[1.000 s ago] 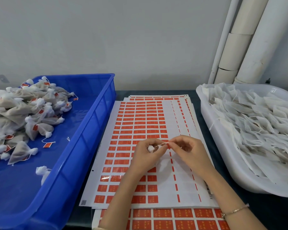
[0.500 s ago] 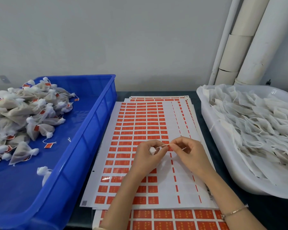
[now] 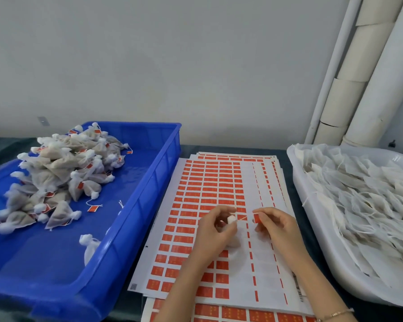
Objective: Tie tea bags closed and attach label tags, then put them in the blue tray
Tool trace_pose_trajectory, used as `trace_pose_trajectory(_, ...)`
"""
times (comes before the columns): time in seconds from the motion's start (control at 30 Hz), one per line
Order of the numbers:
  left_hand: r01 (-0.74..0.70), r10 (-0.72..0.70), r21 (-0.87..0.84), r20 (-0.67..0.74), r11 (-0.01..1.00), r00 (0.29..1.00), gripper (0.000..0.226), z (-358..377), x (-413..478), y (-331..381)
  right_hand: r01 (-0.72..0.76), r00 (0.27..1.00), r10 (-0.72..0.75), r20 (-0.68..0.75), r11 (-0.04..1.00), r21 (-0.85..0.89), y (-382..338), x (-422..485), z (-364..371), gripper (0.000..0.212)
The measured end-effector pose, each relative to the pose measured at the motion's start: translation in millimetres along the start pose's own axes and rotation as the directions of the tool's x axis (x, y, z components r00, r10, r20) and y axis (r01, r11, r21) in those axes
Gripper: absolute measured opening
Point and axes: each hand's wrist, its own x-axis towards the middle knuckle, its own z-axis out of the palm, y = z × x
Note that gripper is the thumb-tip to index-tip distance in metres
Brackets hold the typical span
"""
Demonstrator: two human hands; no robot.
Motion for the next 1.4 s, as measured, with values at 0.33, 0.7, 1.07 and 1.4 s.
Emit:
trace_pose_trajectory(0.33,-0.017,0.031,0.124,-0.11,0.992,0.993,0.017,-15.6,-25.5,39.4,0.103,0.964,-0.065,0.258,0.985,-0.137,-32.6,-19.0,21.9,0.024)
trace_pose_trajectory(0.7,-0.195,0.319,0.454,-0.213,0.87,0.924,0.017,-156.2,-35.7,132.3,0.374,0.855,-0.332,0.399,0.927,-0.029,-158.5,-24.0,128.6,0.022)
trace_pose_trajectory(1.07,0.289,-0.06,0.619,-0.363,0.73,0.93,0.019,-235.7,-21.7,86.5,0.614,0.732,-0.252,0.633,0.646,-0.453,-177.6,-32.0,239.8,0.021)
trace_pose_trajectory(1.4,0.088,0.094,0.621,-0.254,0.779,0.963,0.033,-177.0,-37.7,115.3,0.55,0.776,-0.42,0.471,0.816,-0.178,-160.5,-60.0,160.1,0.043)
